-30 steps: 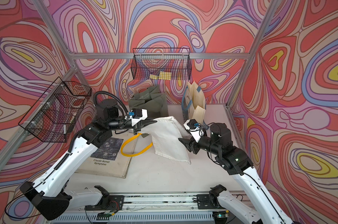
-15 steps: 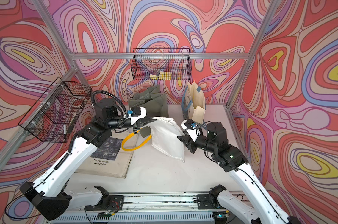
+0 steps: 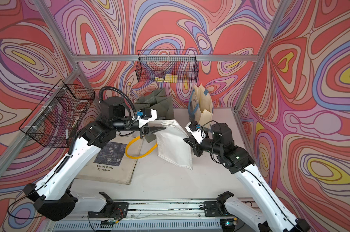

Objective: Put away the canvas bag
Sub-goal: Press the canvas bag at the center of the board.

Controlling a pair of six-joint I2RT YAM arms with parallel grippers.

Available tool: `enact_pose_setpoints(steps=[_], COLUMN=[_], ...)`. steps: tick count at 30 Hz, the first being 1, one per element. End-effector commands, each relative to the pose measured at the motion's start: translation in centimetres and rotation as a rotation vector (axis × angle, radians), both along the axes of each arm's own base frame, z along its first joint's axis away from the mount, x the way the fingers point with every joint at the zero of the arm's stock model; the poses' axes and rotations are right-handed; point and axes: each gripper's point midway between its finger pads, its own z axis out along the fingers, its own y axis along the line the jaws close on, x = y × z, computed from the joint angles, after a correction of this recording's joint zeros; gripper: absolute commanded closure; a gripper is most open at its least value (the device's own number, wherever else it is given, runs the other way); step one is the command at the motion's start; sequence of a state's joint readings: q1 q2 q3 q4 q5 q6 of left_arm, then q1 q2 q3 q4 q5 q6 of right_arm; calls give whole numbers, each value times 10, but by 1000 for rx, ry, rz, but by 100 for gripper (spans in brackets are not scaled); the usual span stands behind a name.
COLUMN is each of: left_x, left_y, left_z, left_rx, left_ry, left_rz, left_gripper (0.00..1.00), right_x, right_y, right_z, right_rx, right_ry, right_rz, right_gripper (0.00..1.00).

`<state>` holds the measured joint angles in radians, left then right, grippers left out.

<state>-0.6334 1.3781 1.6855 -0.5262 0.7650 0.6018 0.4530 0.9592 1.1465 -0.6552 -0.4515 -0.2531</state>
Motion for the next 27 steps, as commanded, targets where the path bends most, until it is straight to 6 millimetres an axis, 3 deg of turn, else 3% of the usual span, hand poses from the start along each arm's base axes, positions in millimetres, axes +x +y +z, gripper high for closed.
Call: enact_pose_setpoints(steps=[1, 5, 7, 8, 10, 11, 12, 16, 19, 27], left_x=[-4, 0, 2, 2, 4, 4, 4, 9, 10, 6], left_y=[-8, -19, -24, -25, -27, -27, -26, -22, -12, 20], left_z=[-26, -30, -30, -30, -28, -27, -24, -17, -13, 12], left_rx=[121, 140, 140, 142, 141, 139, 133, 108, 83, -63], left_ry=[56, 74, 84, 86, 71, 61, 39, -51, -93, -140], left_rz=[-4, -1, -5, -8, -7, -6, -6, 30, 37, 22], left_gripper=[47, 46, 54, 61, 93, 100, 100, 100, 100, 100], right_x=[-2, -1, 0, 1, 3, 3, 4, 15, 25, 10], right_y=[4, 7, 8, 8, 8, 8, 7, -5, -24, -43], right_z=[25, 31, 33, 33, 32, 31, 29, 10, -1, -9], right_rx=[23, 30, 27, 26, 27, 29, 26, 15, 6, 22], right_ry=[-50, -52, -54, -51, -48, -42, -36, -4, 0, 15], right_rz=[34, 51, 53, 53, 45, 42, 29, -83, -221, -302], right_gripper=[100, 100, 100, 100, 100, 100, 100, 74, 67, 43])
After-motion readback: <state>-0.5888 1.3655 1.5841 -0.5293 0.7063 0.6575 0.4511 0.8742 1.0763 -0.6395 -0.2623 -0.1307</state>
